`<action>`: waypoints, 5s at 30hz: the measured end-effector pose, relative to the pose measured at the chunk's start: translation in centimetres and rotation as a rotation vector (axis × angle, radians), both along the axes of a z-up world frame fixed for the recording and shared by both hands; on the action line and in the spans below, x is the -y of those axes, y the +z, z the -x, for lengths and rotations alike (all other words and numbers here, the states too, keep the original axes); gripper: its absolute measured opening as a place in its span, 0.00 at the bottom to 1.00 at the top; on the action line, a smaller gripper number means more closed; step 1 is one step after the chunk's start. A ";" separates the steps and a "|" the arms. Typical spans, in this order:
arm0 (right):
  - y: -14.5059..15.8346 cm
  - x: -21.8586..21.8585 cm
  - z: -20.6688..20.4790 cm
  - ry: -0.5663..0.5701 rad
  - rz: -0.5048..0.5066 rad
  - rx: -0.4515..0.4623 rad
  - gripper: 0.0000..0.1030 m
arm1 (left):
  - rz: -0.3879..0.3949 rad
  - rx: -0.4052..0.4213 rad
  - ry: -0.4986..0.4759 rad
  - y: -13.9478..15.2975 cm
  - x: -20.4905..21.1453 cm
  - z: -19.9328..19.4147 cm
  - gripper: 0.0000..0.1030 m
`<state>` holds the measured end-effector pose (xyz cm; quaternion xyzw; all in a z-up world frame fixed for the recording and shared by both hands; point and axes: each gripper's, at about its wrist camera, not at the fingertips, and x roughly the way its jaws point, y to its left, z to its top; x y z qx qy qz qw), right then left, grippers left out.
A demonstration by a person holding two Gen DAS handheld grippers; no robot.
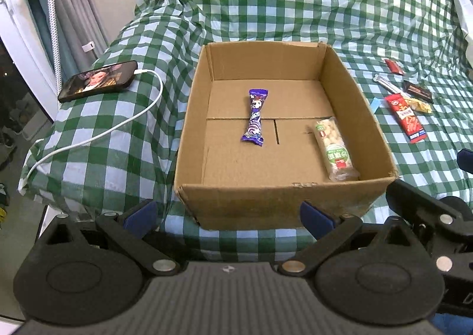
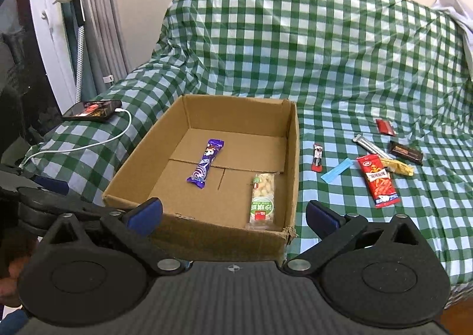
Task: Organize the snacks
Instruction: 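Lift both tools away from the box, then grasp the red spicy-strip pack with the left tool while the right tool grasps the dark chocolate bar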
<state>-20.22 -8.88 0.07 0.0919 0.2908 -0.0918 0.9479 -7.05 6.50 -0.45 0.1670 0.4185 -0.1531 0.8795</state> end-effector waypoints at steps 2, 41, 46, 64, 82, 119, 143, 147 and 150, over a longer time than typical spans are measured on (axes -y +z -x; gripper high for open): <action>0.3 -0.1 0.7 0.000 0.009 0.015 0.99 | 0.010 0.006 0.001 0.4 -0.2 0.6 1.00; 0.9 -0.2 2.7 -0.010 0.011 0.054 0.99 | 0.005 0.019 -0.001 1.0 -0.8 2.1 1.00; 0.8 -0.2 2.7 -0.010 0.010 0.052 0.99 | 0.003 0.016 -0.001 0.8 -0.8 2.0 1.00; -0.9 0.0 1.9 -0.011 -0.009 0.015 0.99 | -0.015 -0.017 0.000 -0.2 -0.2 0.9 1.00; -1.4 3.0 0.2 -0.054 -0.055 -0.007 0.99 | -0.049 -0.034 0.004 -0.3 2.1 -1.2 1.00; -7.3 26.6 2.0 -0.541 -0.121 -0.003 0.99 | -0.041 -0.127 -0.192 -2.5 27.4 -5.9 1.00; -20.1 48.2 -18.7 -0.135 0.140 -0.194 0.99 | -0.070 -0.564 -0.100 -20.9 48.2 -14.7 1.00; -21.8 48.0 -21.6 -0.059 0.163 -0.218 0.98 | -0.080 -0.571 -0.133 -21.5 47.4 -15.4 1.00; -22.3 47.6 -22.5 0.017 0.182 -0.198 0.93 | -0.088 -0.571 -0.121 -21.6 45.5 -16.3 1.00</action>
